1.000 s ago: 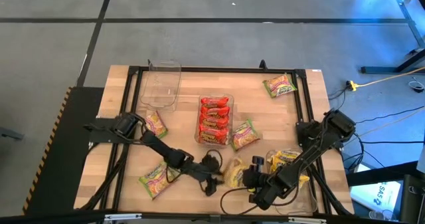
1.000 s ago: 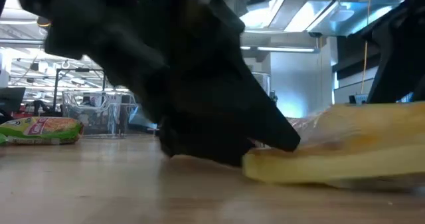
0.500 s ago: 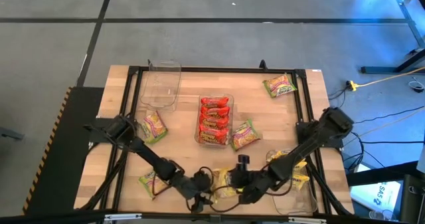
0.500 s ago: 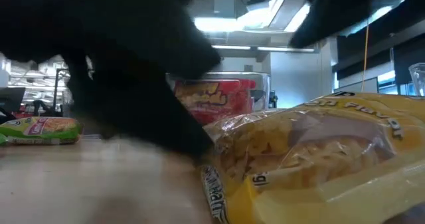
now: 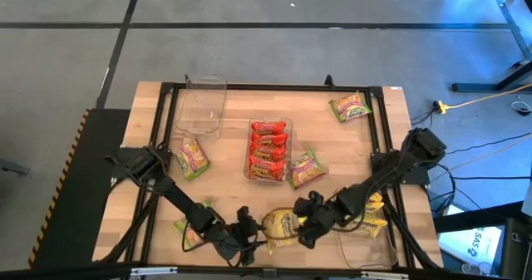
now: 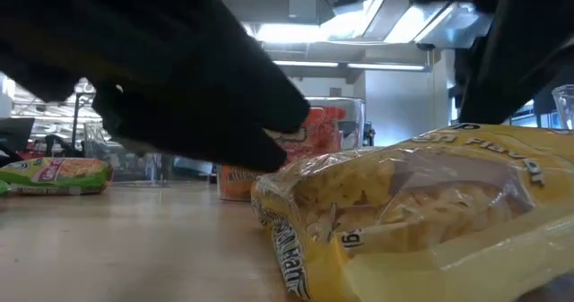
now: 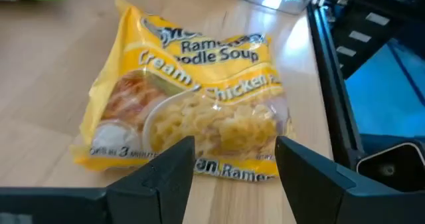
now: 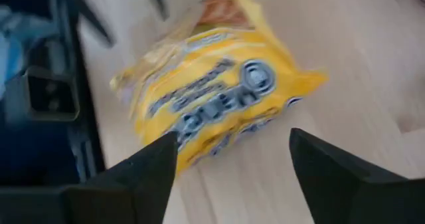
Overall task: Sort Maruchan noodles
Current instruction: Put the bottom yellow noodle pack into the bottom transparent bin
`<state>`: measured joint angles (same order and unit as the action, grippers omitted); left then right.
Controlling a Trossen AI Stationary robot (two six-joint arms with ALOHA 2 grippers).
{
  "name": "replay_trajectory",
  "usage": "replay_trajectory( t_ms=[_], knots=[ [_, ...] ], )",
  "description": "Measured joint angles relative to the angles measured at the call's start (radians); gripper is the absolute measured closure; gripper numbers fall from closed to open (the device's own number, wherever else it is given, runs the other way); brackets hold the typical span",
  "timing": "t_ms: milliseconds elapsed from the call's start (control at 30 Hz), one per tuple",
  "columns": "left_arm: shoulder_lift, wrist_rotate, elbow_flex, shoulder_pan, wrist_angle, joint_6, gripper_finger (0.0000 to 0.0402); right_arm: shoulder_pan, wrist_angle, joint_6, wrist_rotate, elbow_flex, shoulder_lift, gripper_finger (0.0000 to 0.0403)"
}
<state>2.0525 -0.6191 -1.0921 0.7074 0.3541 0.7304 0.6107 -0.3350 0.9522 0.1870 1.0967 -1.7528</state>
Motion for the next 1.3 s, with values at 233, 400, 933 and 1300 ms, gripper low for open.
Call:
replay_trajectory(
  t_ms=[233,400,933,1300],
  knots=[
    [0.040,-0.010,0.000,-0.009,0.000,-0.007,0.0198,-0.050,0.279,0.120,-0.084,-0.157,0.001,0.0116],
    [0.075,0.006,0.000,-0.032,0.003,0.000,0.0198,-0.062,0.423,0.220,-0.100,-0.236,0.001,0.0119],
    [0.093,0.032,-0.002,-0.057,0.021,0.025,0.0198,-0.062,0.580,0.222,-0.123,-0.248,-0.036,0.0120],
    [0.094,0.033,-0.001,-0.057,0.029,0.019,0.0198,-0.061,0.806,0.199,-0.061,-0.248,-0.160,0.0121]
  ],
)
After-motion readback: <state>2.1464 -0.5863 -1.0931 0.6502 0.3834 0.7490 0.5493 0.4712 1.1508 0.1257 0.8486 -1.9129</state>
